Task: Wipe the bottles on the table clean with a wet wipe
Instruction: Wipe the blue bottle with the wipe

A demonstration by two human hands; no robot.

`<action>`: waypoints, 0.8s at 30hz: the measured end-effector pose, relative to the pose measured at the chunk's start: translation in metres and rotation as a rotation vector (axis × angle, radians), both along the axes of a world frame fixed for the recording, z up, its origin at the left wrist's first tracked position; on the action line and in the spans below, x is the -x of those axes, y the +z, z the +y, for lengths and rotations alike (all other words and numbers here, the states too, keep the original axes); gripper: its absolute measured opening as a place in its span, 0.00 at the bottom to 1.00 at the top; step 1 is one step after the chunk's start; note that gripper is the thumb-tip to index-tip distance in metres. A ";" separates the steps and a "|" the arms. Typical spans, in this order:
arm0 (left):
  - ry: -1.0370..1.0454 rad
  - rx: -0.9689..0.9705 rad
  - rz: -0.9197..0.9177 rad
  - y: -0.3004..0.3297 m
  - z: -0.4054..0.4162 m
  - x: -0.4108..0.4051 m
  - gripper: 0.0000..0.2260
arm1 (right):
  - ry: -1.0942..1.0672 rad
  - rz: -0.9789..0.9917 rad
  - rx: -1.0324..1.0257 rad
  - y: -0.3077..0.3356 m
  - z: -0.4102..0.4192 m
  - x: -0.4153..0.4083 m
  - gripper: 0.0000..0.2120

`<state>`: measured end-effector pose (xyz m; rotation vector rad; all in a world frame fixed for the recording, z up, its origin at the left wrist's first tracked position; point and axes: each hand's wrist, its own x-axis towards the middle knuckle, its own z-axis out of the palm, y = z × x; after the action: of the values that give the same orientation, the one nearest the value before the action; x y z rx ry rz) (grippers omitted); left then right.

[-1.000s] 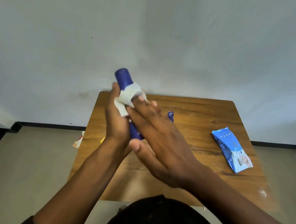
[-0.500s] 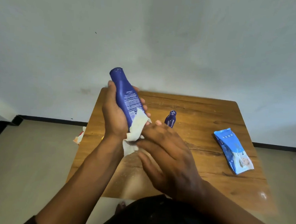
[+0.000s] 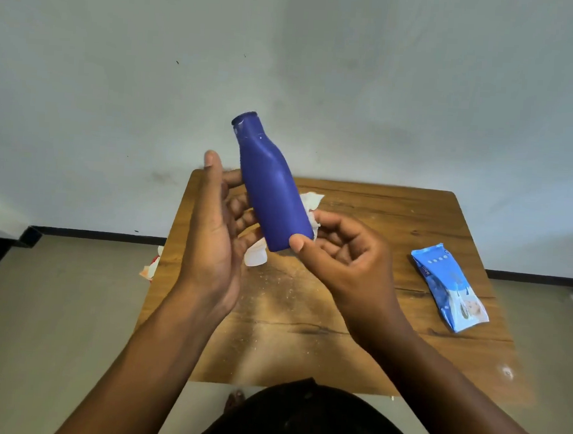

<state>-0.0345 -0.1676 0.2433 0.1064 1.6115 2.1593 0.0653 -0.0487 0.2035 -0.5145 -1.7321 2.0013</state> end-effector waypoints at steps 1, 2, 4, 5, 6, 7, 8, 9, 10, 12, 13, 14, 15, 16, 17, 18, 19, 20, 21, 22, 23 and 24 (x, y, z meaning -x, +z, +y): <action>-0.016 -0.070 -0.054 -0.001 -0.001 0.002 0.32 | 0.064 0.003 0.121 -0.001 0.002 0.000 0.16; -0.040 -0.144 -0.119 -0.002 0.000 0.004 0.34 | 0.127 0.009 0.211 -0.002 0.003 0.000 0.17; -0.086 -0.285 -0.221 -0.004 0.003 0.008 0.35 | 0.186 -0.020 0.283 -0.003 0.000 0.001 0.19; -0.090 -0.333 -0.240 -0.007 0.004 0.010 0.35 | 0.169 -0.053 0.261 -0.004 -0.002 0.001 0.19; -0.075 -0.369 -0.242 -0.009 0.005 0.012 0.34 | 0.128 -0.086 0.217 -0.005 -0.004 0.001 0.18; -0.055 -0.398 -0.232 -0.012 0.005 0.014 0.32 | 0.068 -0.111 0.165 -0.006 -0.004 0.001 0.17; -0.038 -0.413 -0.214 -0.014 0.005 0.016 0.31 | -0.002 -0.119 0.116 -0.006 -0.004 0.000 0.14; -0.025 -0.415 -0.193 -0.017 0.004 0.018 0.31 | -0.078 -0.107 0.061 -0.006 -0.002 0.000 0.11; -0.012 -0.400 -0.174 -0.019 0.004 0.020 0.31 | -0.145 -0.079 -0.007 -0.005 -0.002 -0.001 0.09; 0.001 -0.334 -0.133 -0.021 0.002 0.021 0.32 | -0.205 0.002 -0.237 -0.001 -0.002 -0.003 0.05; -0.003 -0.294 -0.117 -0.023 0.002 0.021 0.32 | -0.188 0.044 -0.410 0.000 -0.004 -0.004 0.06; -0.008 -0.249 -0.103 -0.024 0.003 0.020 0.33 | -0.137 0.080 -0.593 0.000 -0.007 -0.006 0.09; -0.010 -0.204 -0.088 -0.026 0.004 0.019 0.34 | -0.062 0.103 -0.758 -0.003 -0.012 -0.006 0.13; -0.015 -0.165 -0.083 -0.026 0.006 0.017 0.34 | 0.024 0.109 -0.900 -0.005 -0.017 -0.006 0.16; -0.019 -0.138 -0.090 -0.027 0.007 0.017 0.35 | 0.106 0.104 -1.029 -0.008 -0.021 -0.004 0.19; -0.025 -0.113 -0.090 -0.026 0.008 0.015 0.35 | 0.165 0.097 -1.138 -0.011 -0.024 -0.003 0.22; -0.040 -0.081 -0.072 -0.026 0.009 0.014 0.36 | 0.198 0.097 -1.216 -0.013 -0.025 -0.001 0.23; -0.059 -0.050 -0.050 -0.024 0.009 0.012 0.38 | 0.208 0.109 -1.260 -0.013 -0.024 0.001 0.24; -0.072 -0.029 -0.040 -0.025 0.009 0.009 0.38 | 0.199 0.130 -1.277 -0.012 -0.021 0.004 0.24; -0.087 -0.013 -0.035 -0.025 0.010 0.005 0.38 | 0.177 0.149 -1.276 -0.010 -0.018 0.007 0.25; -0.090 0.016 -0.005 -0.027 0.011 0.002 0.36 | 0.139 0.165 -1.267 -0.007 -0.016 0.011 0.26; -0.075 0.048 0.027 -0.029 0.013 -0.002 0.32 | 0.083 0.180 -1.258 -0.002 -0.013 0.015 0.26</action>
<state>-0.0325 -0.1542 0.2143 0.1794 1.6463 2.0701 0.0502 -0.0619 0.2015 0.1721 -2.4217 0.6285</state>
